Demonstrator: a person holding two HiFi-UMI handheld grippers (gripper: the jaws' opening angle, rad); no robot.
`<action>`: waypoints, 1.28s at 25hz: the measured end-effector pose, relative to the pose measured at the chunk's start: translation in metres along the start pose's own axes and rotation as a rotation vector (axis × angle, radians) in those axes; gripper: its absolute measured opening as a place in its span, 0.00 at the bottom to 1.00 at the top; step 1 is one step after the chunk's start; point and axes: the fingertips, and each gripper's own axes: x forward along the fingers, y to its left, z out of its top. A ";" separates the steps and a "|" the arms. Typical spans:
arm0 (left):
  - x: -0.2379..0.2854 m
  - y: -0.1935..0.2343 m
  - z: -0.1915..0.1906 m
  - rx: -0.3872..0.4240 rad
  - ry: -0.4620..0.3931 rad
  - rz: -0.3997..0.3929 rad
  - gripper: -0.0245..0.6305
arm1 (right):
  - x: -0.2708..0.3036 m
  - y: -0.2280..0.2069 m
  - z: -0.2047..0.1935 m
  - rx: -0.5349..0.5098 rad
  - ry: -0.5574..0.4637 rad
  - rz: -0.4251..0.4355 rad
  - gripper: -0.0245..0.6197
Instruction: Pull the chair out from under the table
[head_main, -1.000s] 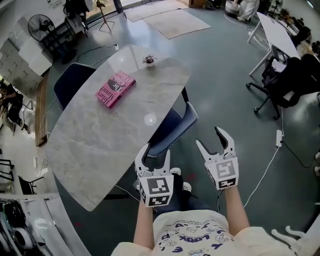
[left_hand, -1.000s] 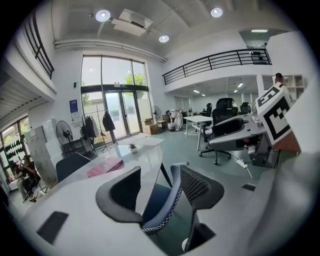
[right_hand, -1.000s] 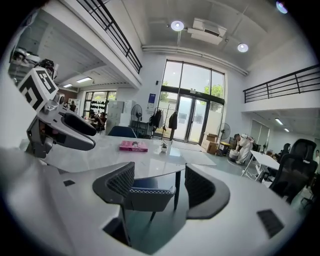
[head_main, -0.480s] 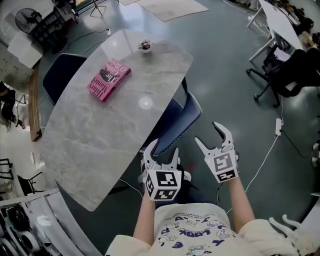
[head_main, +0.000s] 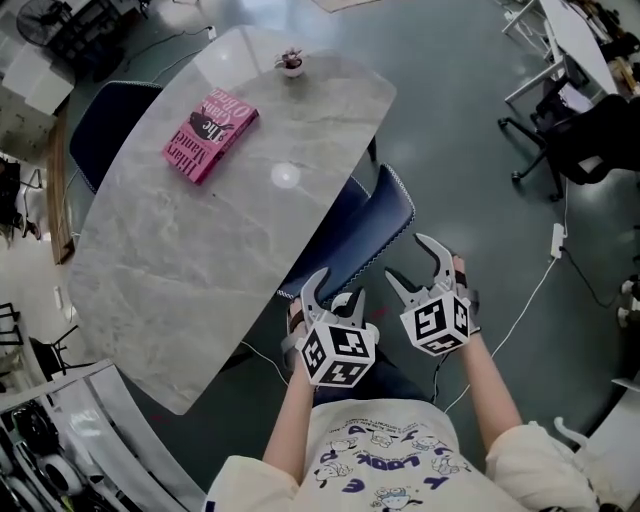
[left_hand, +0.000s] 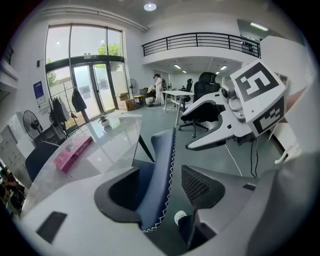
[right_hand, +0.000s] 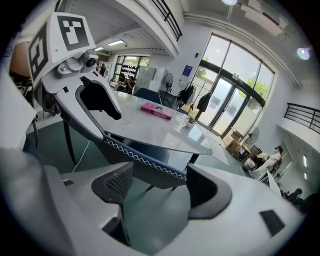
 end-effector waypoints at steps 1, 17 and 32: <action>0.004 0.000 -0.002 0.007 0.011 -0.004 0.46 | 0.005 0.001 0.000 -0.015 0.003 0.008 0.55; 0.050 0.001 -0.031 -0.008 0.141 -0.074 0.46 | 0.065 0.014 -0.010 -0.525 0.111 0.188 0.55; 0.066 -0.006 -0.045 0.029 0.218 -0.128 0.26 | 0.092 0.029 -0.028 -0.944 0.149 0.342 0.36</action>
